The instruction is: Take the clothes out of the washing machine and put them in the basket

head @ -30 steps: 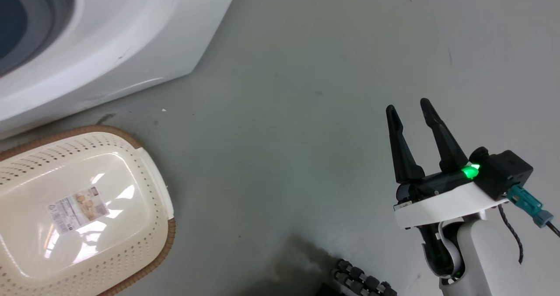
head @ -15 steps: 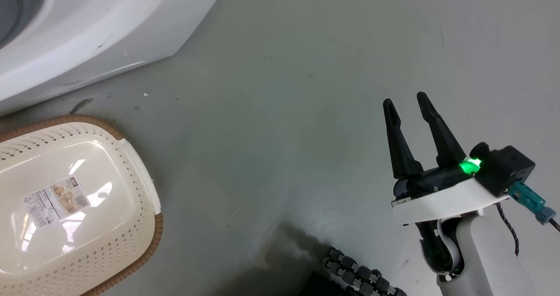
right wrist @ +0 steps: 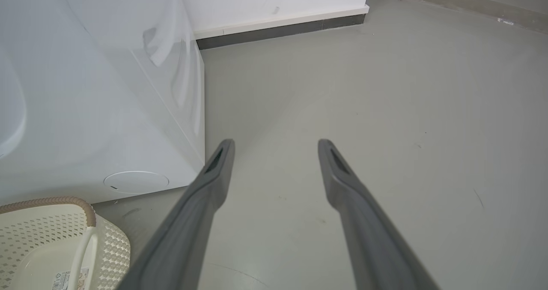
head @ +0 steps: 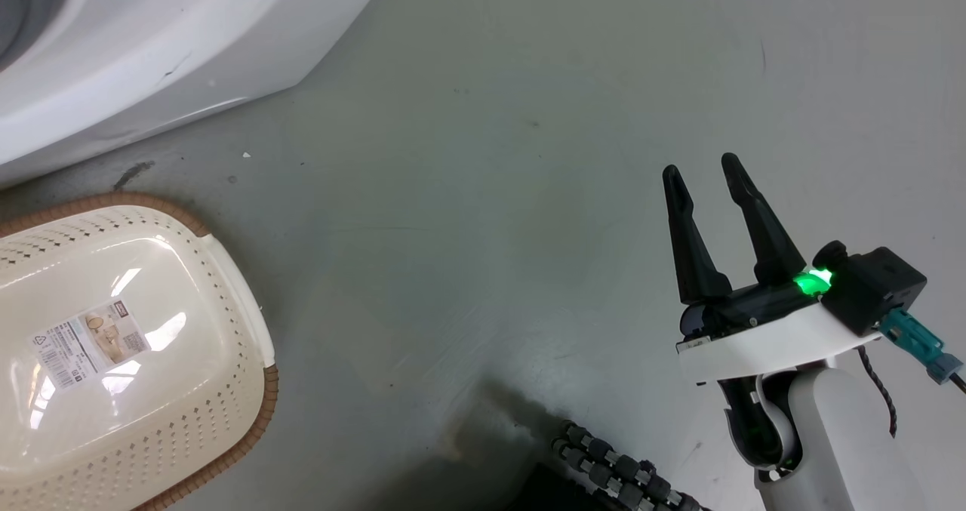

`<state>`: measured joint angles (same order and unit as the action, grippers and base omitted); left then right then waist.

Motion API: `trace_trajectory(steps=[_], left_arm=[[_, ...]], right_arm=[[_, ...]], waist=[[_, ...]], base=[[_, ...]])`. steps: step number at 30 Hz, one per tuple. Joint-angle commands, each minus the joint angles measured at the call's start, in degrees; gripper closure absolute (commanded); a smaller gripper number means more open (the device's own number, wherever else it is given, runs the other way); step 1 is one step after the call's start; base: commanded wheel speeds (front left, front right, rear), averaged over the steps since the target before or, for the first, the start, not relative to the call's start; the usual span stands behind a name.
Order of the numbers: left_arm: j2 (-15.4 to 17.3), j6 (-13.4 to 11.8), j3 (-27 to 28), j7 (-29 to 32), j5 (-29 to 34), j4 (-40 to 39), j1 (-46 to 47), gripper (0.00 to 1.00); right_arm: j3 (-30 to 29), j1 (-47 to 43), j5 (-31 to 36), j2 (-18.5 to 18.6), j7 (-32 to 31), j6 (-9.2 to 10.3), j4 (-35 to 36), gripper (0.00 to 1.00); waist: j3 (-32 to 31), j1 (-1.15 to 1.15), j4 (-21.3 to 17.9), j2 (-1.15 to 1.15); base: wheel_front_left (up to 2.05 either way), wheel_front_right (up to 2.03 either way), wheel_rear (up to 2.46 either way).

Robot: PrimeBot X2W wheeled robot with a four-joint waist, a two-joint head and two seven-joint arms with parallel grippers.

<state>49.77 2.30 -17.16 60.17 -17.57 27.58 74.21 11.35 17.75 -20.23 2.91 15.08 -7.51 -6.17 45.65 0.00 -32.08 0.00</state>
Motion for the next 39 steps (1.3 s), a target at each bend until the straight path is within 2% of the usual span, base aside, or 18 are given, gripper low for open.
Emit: trace_trajectory(steps=[1,5,6,8,9,15,27,39], left_arm=[[0.6,-0.9,0.4,-2.3,0.6,-0.7,-0.4,1.0],[1.0,-2.6,0.8,-8.7,2.0,-1.8,-1.0,1.0],[1.0,-2.6,0.8,-8.7,2.0,-1.8,-1.0,1.0],[1.2,-3.8,1.3,-14.0,2.8,-1.8,-1.3,1.0],[1.2,-3.8,1.3,-14.0,2.8,-1.8,-1.3,1.0],[0.2,-4.6,2.4,-26.7,2.5,0.2,-2.6,1.0],[-4.9,-5.7,5.4,-51.0,-1.7,7.6,-11.1,1.0],[-10.8,-6.9,8.2,-65.9,-6.8,9.0,-24.8,1.0]], right_arm=[[0.1,0.8,-0.5,0.0,0.1,0.04,-0.1,0.0],[0.2,1.1,-0.5,0.0,0.1,0.04,-0.3,0.0],[0.2,1.1,-0.5,0.0,0.1,0.04,-0.3,0.0],[0.5,1.3,-0.4,0.0,0.1,0.04,-0.5,0.0],[0.5,1.3,-0.4,0.0,0.1,0.04,-0.5,0.0],[0.3,1.6,0.3,0.0,0.1,0.04,-0.8,0.0],[-3.2,-0.7,3.2,0.0,0.1,0.04,-1.6,0.0],[-6.7,-4.3,6.5,0.0,0.1,0.04,-2.2,0.0]], waist=[[-0.1,0.0,-0.1,0.0],[-0.4,0.0,-0.2,0.0],[-0.4,0.0,-0.2,0.0],[-0.8,0.0,-0.4,0.0],[-0.8,0.0,-0.4,0.0],[-2.6,0.0,-0.3,0.0],[-10.1,0.0,2.5,0.0],[-19.5,0.0,6.2,0.0]], base=[[0.0,0.0,0.0],[0.0,0.0,0.0],[0.0,0.0,0.0],[0.0,0.0,0.0],[0.0,0.0,0.0],[0.0,0.0,0.0],[0.0,0.0,0.0],[0.0,0.0,0.0]])
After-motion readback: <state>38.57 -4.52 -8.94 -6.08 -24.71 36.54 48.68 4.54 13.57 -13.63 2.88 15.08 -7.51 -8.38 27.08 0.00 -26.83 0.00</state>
